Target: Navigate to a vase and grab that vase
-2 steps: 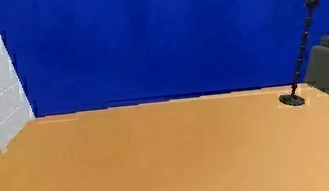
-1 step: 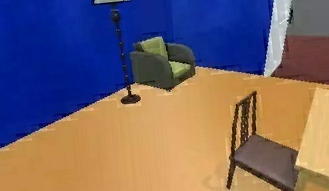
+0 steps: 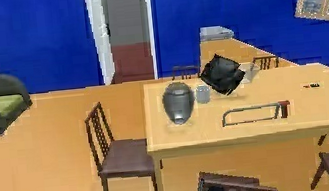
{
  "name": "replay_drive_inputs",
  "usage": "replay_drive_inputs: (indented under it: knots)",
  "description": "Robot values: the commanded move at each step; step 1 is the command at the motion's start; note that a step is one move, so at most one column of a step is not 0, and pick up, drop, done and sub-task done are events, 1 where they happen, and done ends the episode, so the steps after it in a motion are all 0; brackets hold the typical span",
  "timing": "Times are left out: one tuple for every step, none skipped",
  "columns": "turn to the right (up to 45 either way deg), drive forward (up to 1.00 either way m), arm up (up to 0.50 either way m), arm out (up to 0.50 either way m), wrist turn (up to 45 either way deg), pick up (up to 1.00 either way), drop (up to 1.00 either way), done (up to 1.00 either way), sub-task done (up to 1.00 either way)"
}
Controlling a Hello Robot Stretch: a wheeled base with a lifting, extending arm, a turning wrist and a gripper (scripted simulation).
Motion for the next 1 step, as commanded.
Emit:
replay_drive_inputs:
  knots:
    - [45.0,0.0,0.0,0.0,0.0,0.0,0.0,0.0,0.0]
